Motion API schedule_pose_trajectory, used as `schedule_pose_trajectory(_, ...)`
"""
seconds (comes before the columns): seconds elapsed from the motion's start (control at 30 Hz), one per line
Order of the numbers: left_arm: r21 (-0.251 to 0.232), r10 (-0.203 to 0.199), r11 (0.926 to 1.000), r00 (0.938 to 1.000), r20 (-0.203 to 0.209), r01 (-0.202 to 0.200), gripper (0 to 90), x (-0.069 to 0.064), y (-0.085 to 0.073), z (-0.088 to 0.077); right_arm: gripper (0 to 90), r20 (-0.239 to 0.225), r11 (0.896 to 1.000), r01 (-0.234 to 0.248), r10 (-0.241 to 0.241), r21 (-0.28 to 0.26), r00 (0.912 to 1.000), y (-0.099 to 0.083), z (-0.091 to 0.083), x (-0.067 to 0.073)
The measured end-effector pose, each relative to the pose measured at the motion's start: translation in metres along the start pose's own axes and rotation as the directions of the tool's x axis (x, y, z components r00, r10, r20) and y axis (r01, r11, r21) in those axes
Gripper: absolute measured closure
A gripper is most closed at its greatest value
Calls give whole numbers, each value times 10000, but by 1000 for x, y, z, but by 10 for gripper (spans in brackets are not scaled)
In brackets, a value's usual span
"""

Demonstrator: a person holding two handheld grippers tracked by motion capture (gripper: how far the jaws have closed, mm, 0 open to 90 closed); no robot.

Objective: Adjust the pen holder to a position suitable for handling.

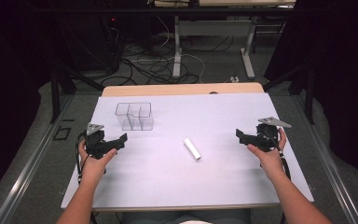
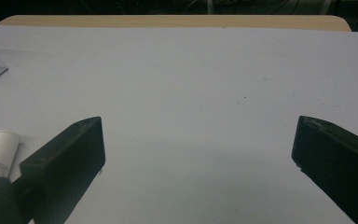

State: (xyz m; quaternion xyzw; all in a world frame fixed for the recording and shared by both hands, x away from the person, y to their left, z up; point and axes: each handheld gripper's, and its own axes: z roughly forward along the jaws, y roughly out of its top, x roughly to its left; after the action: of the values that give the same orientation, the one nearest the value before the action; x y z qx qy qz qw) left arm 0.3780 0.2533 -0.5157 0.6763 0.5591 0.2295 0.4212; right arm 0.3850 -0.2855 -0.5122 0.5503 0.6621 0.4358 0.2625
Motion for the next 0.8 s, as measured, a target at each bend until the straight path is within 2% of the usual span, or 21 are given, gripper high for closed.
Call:
schedule_pose_trajectory(0.07,26,-45,10000,10000,-9,45,25,0,1,0,33,-7,10000,70,-70,43,10000,-1,1,-1)
schedule_pose_trajectory(0.23,64,151,9999,9999,-60,-150,33,-3,8,0,55,15,9999,93,-93,100,10000,-2,1,0)
schedule_pose_trajectory(0.5,-114,363,9993,9993,-121,-364,58,-7,28,-1,66,15,9999,54,-54,161,10000,-4,2,0)
schedule_pose_trajectory(0.67,-275,175,9995,9997,-142,-178,86,-4,48,-3,67,-6,9998,81,-81,158,10000,-4,3,0)
schedule_pose_trajectory(0.8,-454,58,9989,9998,-198,-67,136,-2,58,-4,67,-57,9998,27,-26,183,10000,-4,2,1)
